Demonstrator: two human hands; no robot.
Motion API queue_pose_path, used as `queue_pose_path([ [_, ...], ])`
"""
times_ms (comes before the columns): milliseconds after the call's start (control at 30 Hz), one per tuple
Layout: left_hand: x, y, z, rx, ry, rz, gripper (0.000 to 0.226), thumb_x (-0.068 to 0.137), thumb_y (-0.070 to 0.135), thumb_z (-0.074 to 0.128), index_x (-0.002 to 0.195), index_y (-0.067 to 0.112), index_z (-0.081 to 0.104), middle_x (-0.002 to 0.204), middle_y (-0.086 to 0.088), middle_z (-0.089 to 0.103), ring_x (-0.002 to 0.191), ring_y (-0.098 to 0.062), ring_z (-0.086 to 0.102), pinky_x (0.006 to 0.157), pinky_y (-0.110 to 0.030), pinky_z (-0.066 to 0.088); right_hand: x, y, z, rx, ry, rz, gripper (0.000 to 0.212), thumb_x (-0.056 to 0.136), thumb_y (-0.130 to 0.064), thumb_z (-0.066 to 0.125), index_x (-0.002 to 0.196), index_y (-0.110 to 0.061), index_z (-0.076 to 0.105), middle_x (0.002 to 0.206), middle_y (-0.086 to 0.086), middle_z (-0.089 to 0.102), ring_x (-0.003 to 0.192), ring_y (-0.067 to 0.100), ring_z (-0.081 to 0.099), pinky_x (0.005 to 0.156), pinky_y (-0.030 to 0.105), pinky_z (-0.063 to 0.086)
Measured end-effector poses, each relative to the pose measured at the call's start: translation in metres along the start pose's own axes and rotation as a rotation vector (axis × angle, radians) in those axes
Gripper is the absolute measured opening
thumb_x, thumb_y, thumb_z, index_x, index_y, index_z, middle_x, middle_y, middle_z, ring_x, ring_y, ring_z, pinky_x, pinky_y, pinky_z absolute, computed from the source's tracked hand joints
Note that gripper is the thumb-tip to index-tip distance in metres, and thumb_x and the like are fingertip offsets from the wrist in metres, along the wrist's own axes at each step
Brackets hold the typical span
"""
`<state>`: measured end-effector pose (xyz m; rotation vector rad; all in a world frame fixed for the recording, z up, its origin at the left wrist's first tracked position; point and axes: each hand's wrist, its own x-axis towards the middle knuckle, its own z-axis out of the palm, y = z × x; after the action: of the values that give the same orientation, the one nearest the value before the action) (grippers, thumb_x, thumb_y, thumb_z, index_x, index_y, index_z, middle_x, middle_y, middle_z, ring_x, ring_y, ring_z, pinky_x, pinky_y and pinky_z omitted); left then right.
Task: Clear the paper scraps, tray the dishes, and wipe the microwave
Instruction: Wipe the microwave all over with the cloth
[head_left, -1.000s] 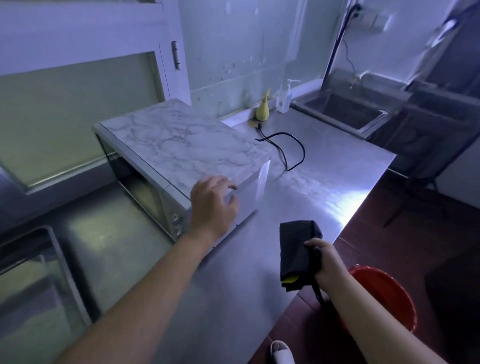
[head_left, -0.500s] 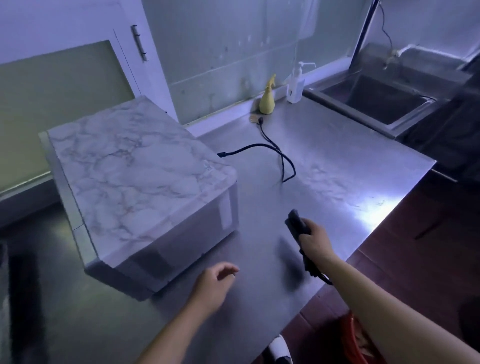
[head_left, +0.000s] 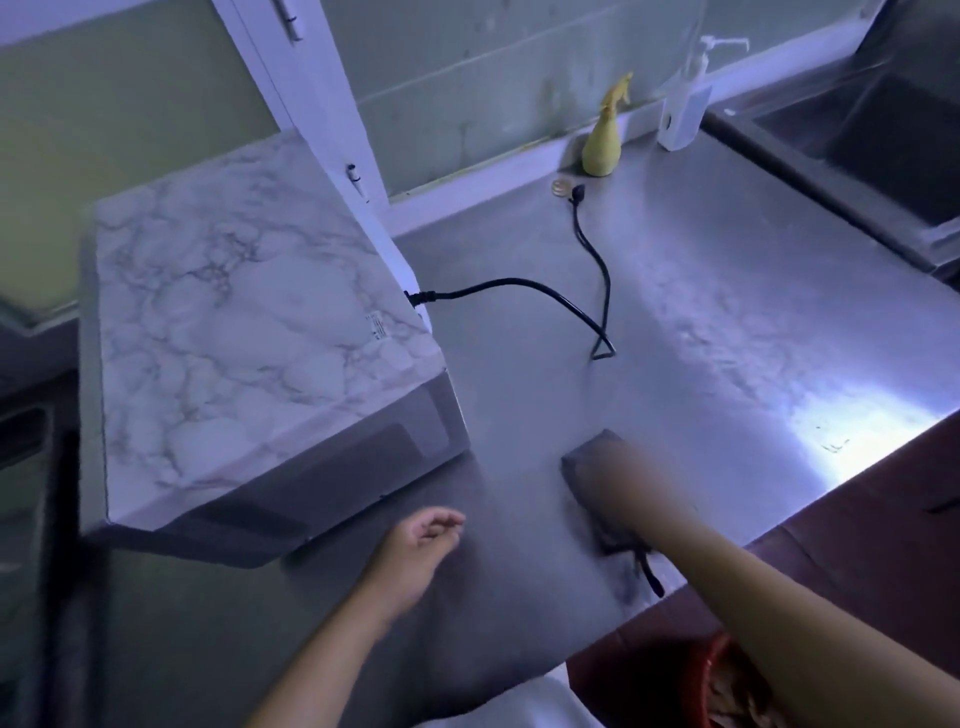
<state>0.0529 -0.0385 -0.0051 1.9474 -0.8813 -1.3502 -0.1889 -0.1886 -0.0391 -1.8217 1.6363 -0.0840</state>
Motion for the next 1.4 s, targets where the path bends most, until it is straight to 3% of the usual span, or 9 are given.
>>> queue_pose_path([
  [333, -0.051, 0.028, -0.054, -0.309, 0.361, 0.184, 0.022, 0.096, -0.003, 0.056, 0.101, 0.010, 0.073, 0.097, -0.005, 0.077, 0.087, -0.016, 0.073, 0.078, -0.026, 0.056, 0.067, -0.084, -0.104, 0.524, 0.419, -0.134, 0.043, 0.086, -0.028, 0.071, 0.122, -0.020, 0.048, 0.115, -0.001, 0.048, 0.087, 0.020, 0.058, 0.074, 0.039, 0.050],
  [467, -0.079, 0.030, -0.085, -0.422, 0.613, 0.287, 0.023, 0.096, -0.005, 0.054, 0.093, 0.007, 0.074, 0.088, -0.010, 0.076, 0.077, -0.019, 0.072, 0.071, -0.022, 0.060, 0.079, -0.126, -0.110, 0.631, 0.462, -0.175, 0.011, 0.085, -0.025, 0.058, 0.076, -0.020, 0.055, 0.071, -0.001, 0.056, 0.062, 0.022, 0.049, 0.053, 0.029, 0.038],
  [600, -0.095, 0.033, -0.112, -0.630, 0.951, 0.308, 0.025, 0.096, 0.000, 0.055, 0.086, 0.017, 0.070, 0.087, -0.011, 0.070, 0.066, -0.010, 0.066, 0.064, -0.018, 0.057, 0.079, -0.165, -0.120, 0.657, 0.471, -0.232, 0.022, 0.076, -0.032, 0.054, 0.092, -0.022, 0.066, 0.102, 0.006, 0.065, 0.087, 0.020, 0.063, 0.079, 0.037, 0.052],
  [667, -0.097, 0.033, -0.119, -0.774, 1.064, 0.266, 0.011, 0.095, 0.010, 0.062, 0.105, 0.016, 0.063, 0.101, -0.009, 0.062, 0.077, -0.010, 0.062, 0.077, -0.022, 0.054, 0.076, -0.189, -0.119, 0.650, 0.357, -0.367, 0.028, 0.080, -0.028, 0.055, 0.105, -0.025, 0.067, 0.112, 0.003, 0.066, 0.101, 0.018, 0.063, 0.090, 0.039, 0.053],
  [767, -0.086, 0.027, -0.124, -0.953, 0.992, 0.134, 0.066, 0.091, 0.027, 0.070, 0.146, 0.013, 0.037, 0.120, 0.000, 0.058, 0.114, -0.018, 0.055, 0.102, -0.036, 0.042, 0.065, -0.227, -0.101, 0.561, 0.139, -0.465, 0.042, 0.091, -0.030, 0.059, 0.132, -0.024, 0.057, 0.138, 0.004, 0.054, 0.124, 0.023, 0.053, 0.104, 0.042, 0.044],
  [900, -0.068, 0.029, -0.130, -1.018, 0.865, 0.058, 0.091, 0.074, 0.046, 0.082, 0.149, 0.030, 0.033, 0.144, 0.001, 0.053, 0.132, -0.022, 0.050, 0.114, -0.047, 0.033, 0.052, -0.251, -0.070, 0.527, -0.081, -0.316, 0.059, 0.091, -0.053, 0.058, 0.138, -0.017, 0.051, 0.144, 0.008, 0.050, 0.123, 0.027, 0.053, 0.104, 0.043, 0.043],
  [1033, -0.050, 0.039, -0.136, -0.999, 0.914, 0.051, 0.062, 0.074, 0.049, 0.081, 0.115, 0.026, 0.040, 0.121, 0.003, 0.058, 0.105, -0.018, 0.059, 0.079, -0.036, 0.045, 0.042, -0.258, -0.046, 0.499, -0.113, -0.344, 0.056, 0.083, -0.049, 0.070, 0.121, -0.008, 0.061, 0.128, 0.012, 0.054, 0.107, 0.031, 0.062, 0.097, 0.048, 0.052],
  [1233, -0.042, 0.040, -0.144, -1.003, 0.899, 0.011, 0.063, 0.056, 0.056, 0.080, 0.095, 0.035, 0.035, 0.132, -0.002, 0.052, 0.114, -0.025, 0.058, 0.102, -0.054, 0.046, 0.036, -0.261, -0.046, 0.364, -0.019, -0.357, 0.053, 0.085, -0.053, 0.068, 0.117, -0.010, 0.064, 0.126, 0.013, 0.056, 0.104, 0.030, 0.064, 0.095, 0.048, 0.054],
  [1400, -0.045, 0.039, -0.145, -0.933, 0.882, -0.017, 0.072, 0.069, 0.056, 0.080, 0.118, 0.028, 0.034, 0.135, -0.005, 0.045, 0.105, -0.022, 0.056, 0.080, -0.037, 0.051, 0.028, -0.263, -0.051, 0.344, -0.044, -0.323, 0.064, 0.085, -0.057, 0.067, 0.126, -0.008, 0.059, 0.131, 0.014, 0.052, 0.105, 0.031, 0.063, 0.091, 0.049, 0.056],
])
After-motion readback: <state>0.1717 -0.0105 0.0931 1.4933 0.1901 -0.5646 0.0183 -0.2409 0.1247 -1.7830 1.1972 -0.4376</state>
